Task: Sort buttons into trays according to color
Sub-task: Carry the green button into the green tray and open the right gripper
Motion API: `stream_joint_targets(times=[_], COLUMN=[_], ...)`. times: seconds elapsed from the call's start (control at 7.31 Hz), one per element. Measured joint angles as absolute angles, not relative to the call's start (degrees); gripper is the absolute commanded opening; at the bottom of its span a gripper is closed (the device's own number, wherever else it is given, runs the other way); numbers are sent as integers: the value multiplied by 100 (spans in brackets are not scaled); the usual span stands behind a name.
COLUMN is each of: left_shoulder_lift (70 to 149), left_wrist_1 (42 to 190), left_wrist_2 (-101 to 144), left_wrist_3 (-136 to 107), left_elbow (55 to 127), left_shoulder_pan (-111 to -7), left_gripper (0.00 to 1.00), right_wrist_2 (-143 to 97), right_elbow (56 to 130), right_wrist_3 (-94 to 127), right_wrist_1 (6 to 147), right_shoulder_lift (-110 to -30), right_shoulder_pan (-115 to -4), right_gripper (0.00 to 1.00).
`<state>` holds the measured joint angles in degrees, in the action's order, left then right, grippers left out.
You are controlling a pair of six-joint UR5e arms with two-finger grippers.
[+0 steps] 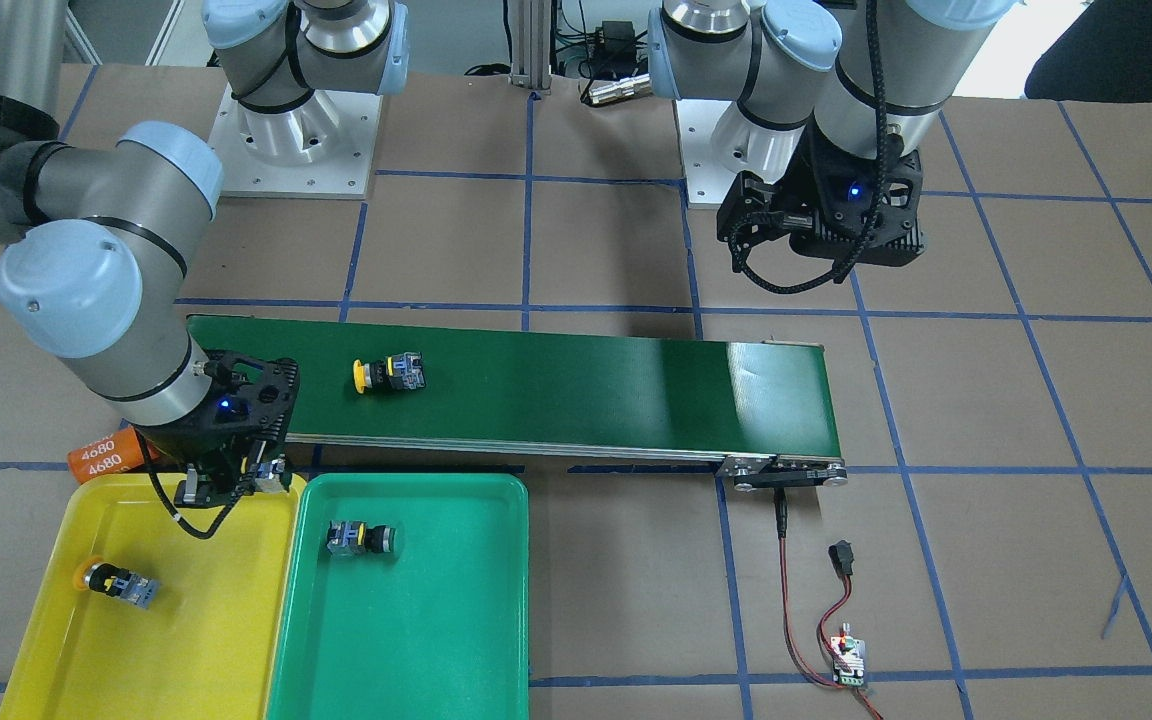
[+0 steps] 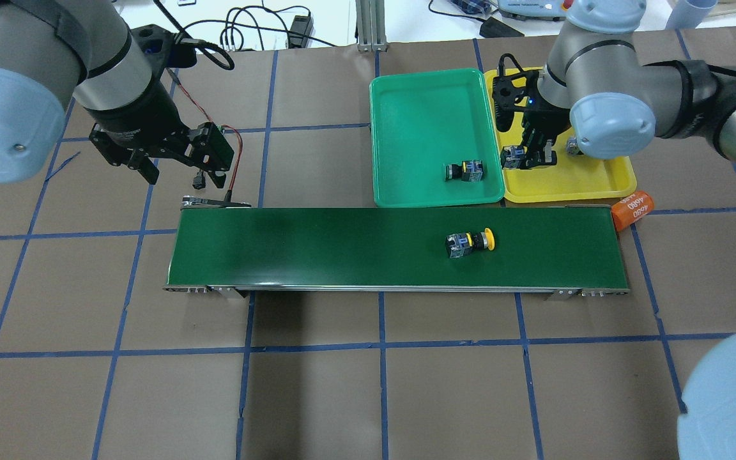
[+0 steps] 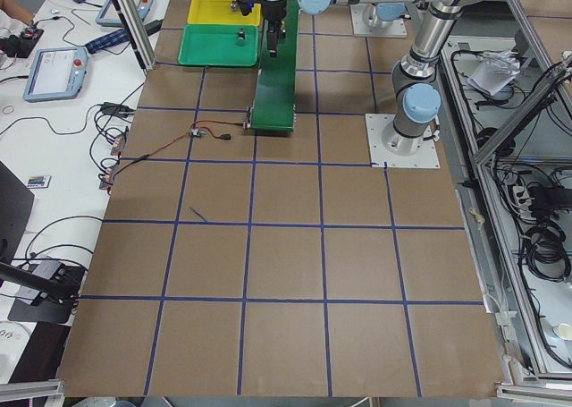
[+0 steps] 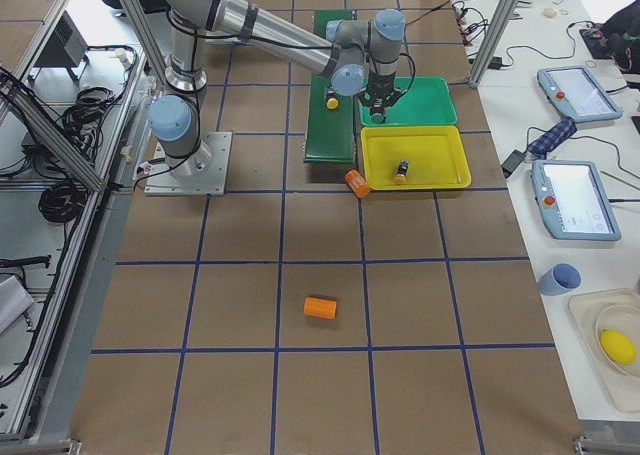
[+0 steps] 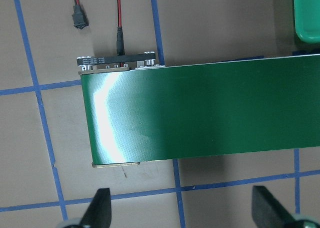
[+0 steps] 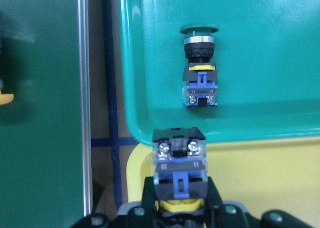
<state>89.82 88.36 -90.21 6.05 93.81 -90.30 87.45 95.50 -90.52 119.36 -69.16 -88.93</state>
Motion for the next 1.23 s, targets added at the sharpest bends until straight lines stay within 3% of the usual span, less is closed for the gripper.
stream_joint_targets(times=[0.55,0.68,0.82,1.23], left_shoulder_lift=[8978,8979,8981,8972], left_wrist_1=[8826,8825,8824,8824], left_wrist_2=[-9009,-9009,-9009,-9009], left_wrist_3=[604,603,604,606], left_elbow=[9373,9378,9378,9372], left_shoulder_pan=[-9027,-9026,-9026,-9022], left_gripper=[100,100,100,100], right_wrist_2=[8691,8789,8900,8951], right_elbow=[8712,8552,8476,8509], right_wrist_3=[-8247,-8085,-8024,-7992], right_wrist_1=[12203,12193,12183,12148], right_shoulder_lift=[-6200,-6023,-5899,-5847], right_shoulder_pan=[-9958,-10149,-10269,-10316], right_gripper=[6,29,99,100])
